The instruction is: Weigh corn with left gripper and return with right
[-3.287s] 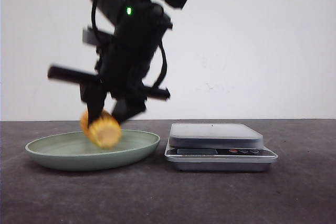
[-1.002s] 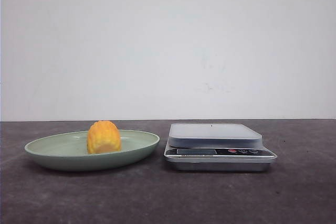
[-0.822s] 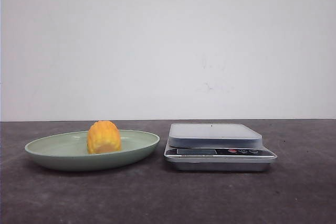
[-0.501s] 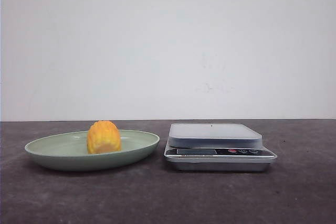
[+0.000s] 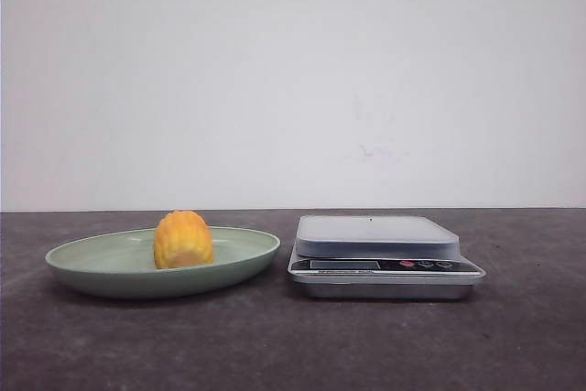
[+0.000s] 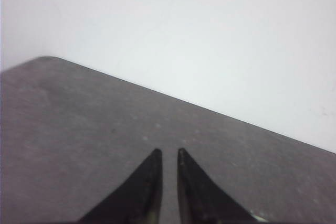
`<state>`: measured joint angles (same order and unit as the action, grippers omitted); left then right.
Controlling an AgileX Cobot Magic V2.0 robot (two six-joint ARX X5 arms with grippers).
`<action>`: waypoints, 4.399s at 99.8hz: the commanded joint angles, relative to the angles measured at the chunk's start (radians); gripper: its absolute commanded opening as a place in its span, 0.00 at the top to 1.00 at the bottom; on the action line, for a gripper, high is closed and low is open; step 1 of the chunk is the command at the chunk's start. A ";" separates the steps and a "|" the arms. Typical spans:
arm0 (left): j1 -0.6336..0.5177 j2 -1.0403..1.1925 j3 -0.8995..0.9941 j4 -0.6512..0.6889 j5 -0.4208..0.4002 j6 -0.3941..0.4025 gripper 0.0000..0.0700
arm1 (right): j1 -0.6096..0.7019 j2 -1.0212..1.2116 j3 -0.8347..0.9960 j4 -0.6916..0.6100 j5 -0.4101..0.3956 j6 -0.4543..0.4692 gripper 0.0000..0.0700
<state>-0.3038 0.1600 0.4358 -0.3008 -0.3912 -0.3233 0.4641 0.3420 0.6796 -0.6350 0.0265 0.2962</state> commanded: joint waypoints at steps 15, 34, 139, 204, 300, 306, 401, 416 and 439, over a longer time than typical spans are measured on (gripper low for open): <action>0.137 -0.127 -0.248 0.071 0.108 0.024 0.96 | 0.005 0.002 0.009 0.014 0.000 0.011 0.98; 0.182 -0.157 -0.362 0.096 0.166 0.024 0.96 | 0.005 0.002 0.009 0.014 0.000 0.011 0.98; 0.186 -0.156 -0.422 0.122 0.201 0.058 0.96 | 0.005 0.002 0.009 0.014 0.000 0.011 0.98; 0.186 -0.156 -0.422 0.122 0.201 0.058 0.96 | -0.127 -0.001 -0.019 0.088 0.112 -0.120 0.98; 0.186 -0.156 -0.421 0.122 0.201 0.058 0.96 | -0.410 -0.338 -0.667 0.477 0.048 -0.257 0.98; 0.186 -0.156 -0.421 0.121 0.201 0.058 0.96 | -0.409 -0.338 -0.667 0.478 0.051 -0.257 0.98; 0.186 -0.156 -0.421 0.122 0.201 0.058 0.96 | -0.409 -0.338 -0.667 0.478 0.051 -0.257 0.98; 0.186 -0.156 -0.421 0.122 0.201 0.058 0.96 | -0.409 -0.338 -0.667 0.478 0.051 -0.257 0.98; 0.186 -0.156 -0.421 0.122 0.201 0.058 0.96 | -0.409 -0.338 -0.667 0.478 0.051 -0.257 0.98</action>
<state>-0.1196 0.0055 0.0315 -0.1730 -0.1909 -0.2760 0.0559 0.0051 0.0151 -0.1654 0.0750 0.0471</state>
